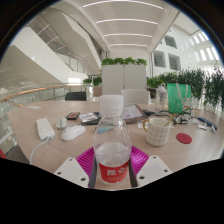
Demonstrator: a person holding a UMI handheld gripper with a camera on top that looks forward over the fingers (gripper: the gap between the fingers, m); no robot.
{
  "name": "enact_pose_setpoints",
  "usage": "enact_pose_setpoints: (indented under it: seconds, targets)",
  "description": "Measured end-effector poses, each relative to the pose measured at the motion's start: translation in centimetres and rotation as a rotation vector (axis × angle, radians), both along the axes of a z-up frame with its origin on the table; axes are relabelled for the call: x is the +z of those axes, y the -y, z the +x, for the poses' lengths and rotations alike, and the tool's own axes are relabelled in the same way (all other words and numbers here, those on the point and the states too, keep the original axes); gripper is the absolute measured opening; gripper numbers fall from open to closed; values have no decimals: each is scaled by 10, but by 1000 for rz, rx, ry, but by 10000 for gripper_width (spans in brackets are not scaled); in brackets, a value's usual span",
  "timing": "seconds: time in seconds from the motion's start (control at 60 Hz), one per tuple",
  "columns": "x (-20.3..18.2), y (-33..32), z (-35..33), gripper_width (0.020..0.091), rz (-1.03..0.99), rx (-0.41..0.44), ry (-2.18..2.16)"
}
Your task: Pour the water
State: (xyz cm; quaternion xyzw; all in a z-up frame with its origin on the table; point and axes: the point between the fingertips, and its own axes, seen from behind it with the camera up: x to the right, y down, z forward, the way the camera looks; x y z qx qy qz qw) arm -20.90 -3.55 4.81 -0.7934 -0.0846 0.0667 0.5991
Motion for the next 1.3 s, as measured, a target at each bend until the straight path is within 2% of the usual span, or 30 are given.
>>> enact_pose_setpoints:
  seconds: [0.1, 0.15, 0.183, 0.333, 0.367, 0.45, 0.483, 0.6, 0.617, 0.633, 0.7, 0.717, 0.817, 0.9, 1.05, 1.3]
  targets:
    - [-2, 2, -3, 397, -15, 25, -23]
    - [-3, 2, -4, 377, -29, 48, -21]
    - [-3, 2, -5, 332, -32, 63, -14]
    - [-4, -4, -22, 330, -108, 128, -35]
    - [5, -10, -28, 331, -112, 141, -57]
    - [55, -29, -35, 332, -86, 156, -212]
    - [79, -40, -40, 332, -89, 137, -312]
    - [126, -84, -19, 333, -179, 54, -768]
    - [128, -92, -17, 304, -197, 44, -833]
    - [129, -97, -13, 333, -222, 34, -901]
    - [129, -110, -7, 332, -349, 0, -1176]
    - [130, -115, -16, 331, -373, -38, -1235]
    - [139, -128, -11, 330, -563, -60, -1700]
    - [162, -134, 5, 332, -604, -43, -1985]
    - [164, -153, 19, 331, -665, -77, -2254]
    - [162, -155, 20, 330, -693, -85, -2337]
